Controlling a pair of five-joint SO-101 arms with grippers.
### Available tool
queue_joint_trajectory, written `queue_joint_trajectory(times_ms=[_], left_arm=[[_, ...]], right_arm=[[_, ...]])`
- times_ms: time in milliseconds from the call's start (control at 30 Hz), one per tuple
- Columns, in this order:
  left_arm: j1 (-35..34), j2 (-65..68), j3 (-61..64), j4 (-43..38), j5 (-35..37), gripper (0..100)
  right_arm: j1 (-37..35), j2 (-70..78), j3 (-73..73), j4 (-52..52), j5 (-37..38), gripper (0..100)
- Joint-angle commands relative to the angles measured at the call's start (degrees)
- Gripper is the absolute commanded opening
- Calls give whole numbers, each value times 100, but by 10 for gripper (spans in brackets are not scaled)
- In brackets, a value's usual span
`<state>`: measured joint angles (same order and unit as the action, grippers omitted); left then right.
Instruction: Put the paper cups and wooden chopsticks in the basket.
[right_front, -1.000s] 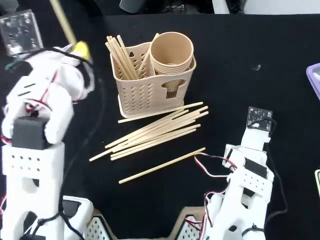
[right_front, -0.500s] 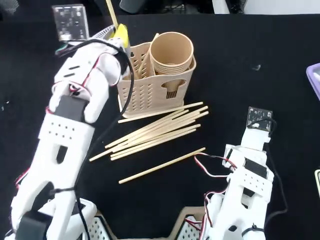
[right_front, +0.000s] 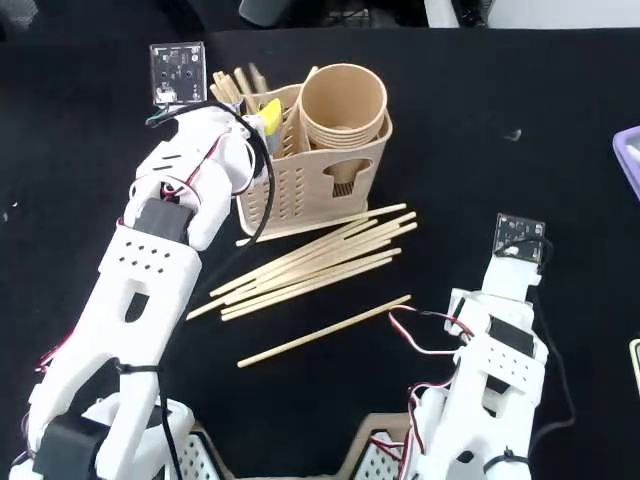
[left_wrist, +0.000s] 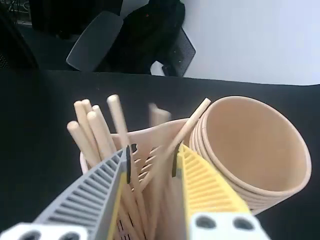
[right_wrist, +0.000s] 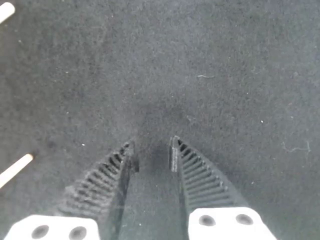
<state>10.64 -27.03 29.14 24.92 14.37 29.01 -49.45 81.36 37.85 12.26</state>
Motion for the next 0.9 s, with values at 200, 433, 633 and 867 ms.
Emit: queue_joint_trajectory(times_ms=[200,433,633,867], left_arm=[[-31,-1345,-356,1451,-387,162],[-1226,-2268,532,3209,-1767,166],[-2343,-2268,2519,2901,-1952,166],[-2369,-2330,4031,1785,-1916,163]], right_arm=[[-62,-136,-22,-123,18,113],[-62,-145,-22,-114,18,113],[-62,-171,-31,-97,18,113],[-18,-180,-224,-79,18,116]])
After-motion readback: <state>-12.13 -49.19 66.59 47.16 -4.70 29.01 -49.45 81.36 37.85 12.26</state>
